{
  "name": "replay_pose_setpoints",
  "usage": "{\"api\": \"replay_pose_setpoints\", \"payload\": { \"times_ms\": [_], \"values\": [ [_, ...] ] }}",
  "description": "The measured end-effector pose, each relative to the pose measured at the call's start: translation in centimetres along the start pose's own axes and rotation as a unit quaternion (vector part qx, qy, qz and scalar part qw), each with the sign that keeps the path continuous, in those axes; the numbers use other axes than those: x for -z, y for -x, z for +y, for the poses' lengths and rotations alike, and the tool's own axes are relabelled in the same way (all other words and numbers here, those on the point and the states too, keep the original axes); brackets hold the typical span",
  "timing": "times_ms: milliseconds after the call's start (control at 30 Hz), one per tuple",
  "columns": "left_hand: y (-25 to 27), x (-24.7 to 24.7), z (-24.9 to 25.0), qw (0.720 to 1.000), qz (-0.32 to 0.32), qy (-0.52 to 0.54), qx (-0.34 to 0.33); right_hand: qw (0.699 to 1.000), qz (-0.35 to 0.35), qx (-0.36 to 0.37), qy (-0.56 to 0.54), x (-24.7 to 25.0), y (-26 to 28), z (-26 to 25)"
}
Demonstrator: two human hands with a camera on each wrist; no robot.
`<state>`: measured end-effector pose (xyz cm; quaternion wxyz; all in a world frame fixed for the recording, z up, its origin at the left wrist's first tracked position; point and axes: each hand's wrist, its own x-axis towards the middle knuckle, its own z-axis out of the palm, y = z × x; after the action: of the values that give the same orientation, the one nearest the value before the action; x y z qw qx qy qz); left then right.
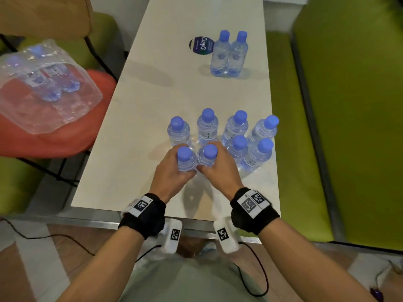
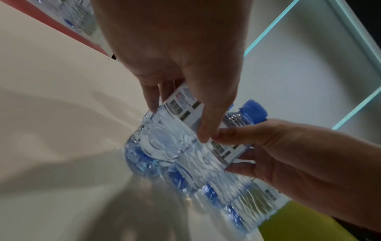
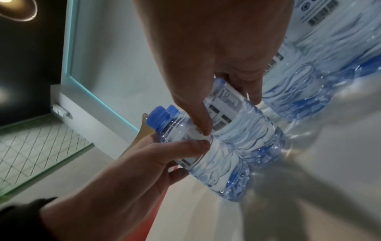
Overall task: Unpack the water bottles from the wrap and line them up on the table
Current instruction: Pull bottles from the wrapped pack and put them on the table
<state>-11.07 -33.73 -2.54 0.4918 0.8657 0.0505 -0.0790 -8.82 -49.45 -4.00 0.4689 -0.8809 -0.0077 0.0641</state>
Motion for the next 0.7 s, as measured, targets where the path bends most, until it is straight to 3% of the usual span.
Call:
{"api": "replay_pose_setpoints", "payload": {
  "times_ms": [267,500,600,700],
  "values": [
    [-1.0,0.1,0.2,1.000,-0.007,0.024,-0.004,0.999,0.026,0.016,-0.019,-0.2,-1.1,-0.4],
    [-1.2,0.0,-0.4,1.000,-0.008,0.009,-0.009,1.000,0.002,-0.004,-0.021,0.1,-1.3,-0.5],
    [-1.2,0.3,-1.1,1.000,-0.013,0.000,-0.004,0.999,-0.005,-0.005,-0.046,1.4,-0.7,-2.1],
    [-0.8,1.2,-2.4,0.999,-0.015,-0.040,0.013,0.996,0.034,0.044,-0.072,3.1,-0.2,-5.6]
  ]
}}
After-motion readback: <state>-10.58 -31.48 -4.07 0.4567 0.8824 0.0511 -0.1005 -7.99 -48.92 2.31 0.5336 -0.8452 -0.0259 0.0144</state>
